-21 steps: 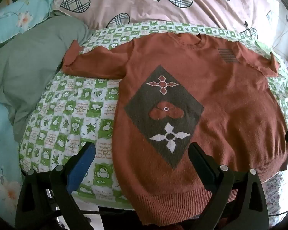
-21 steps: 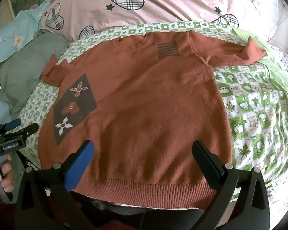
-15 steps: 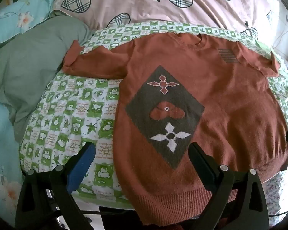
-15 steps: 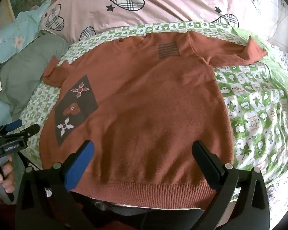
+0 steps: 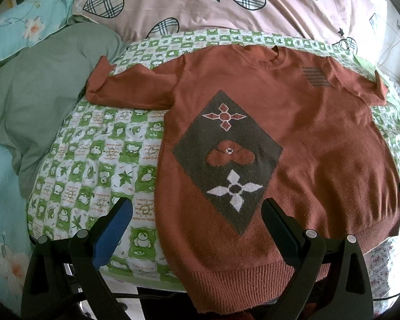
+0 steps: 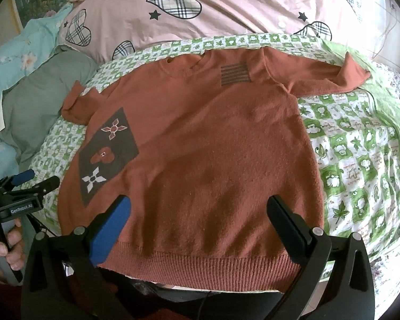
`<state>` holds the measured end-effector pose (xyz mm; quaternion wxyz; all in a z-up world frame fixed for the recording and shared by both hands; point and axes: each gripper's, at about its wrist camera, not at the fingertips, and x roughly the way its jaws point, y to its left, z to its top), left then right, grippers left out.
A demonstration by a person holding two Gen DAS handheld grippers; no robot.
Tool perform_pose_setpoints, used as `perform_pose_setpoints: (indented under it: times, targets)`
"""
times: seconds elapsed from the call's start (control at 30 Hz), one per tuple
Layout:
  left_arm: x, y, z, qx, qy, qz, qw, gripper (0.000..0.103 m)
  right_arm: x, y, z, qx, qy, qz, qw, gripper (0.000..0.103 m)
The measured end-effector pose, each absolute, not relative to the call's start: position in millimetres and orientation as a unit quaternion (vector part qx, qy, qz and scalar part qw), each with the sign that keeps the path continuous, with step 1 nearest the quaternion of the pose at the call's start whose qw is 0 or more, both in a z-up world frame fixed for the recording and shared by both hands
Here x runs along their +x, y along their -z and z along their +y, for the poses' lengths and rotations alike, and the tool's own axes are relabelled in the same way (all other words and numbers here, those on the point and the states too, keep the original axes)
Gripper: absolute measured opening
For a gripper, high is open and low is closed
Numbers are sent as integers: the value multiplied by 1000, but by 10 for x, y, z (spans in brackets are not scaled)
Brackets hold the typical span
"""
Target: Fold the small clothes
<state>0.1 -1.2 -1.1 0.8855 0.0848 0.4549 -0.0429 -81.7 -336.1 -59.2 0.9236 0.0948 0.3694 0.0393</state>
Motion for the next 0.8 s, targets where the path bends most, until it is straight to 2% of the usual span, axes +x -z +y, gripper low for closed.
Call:
perform_pose_setpoints:
  times: [0.27, 0.33, 0.37, 0.8]
  targets:
    - [25, 21, -35, 85, 45, 460, 883, 98, -790, 606, -3360, 98, -37, 416, 903, 102]
    - [44, 27, -39, 84, 47, 462, 882, 98, -741, 636, -3359, 101, -37, 461, 881, 102]
    - [43, 31, -43, 85, 46, 462, 881, 98, -735, 642, -3360, 103, -38, 443, 890, 102]
    - [157, 132, -112, 96, 48, 469, 877, 98, -660, 712, -3425, 106, -34, 433, 895, 102]
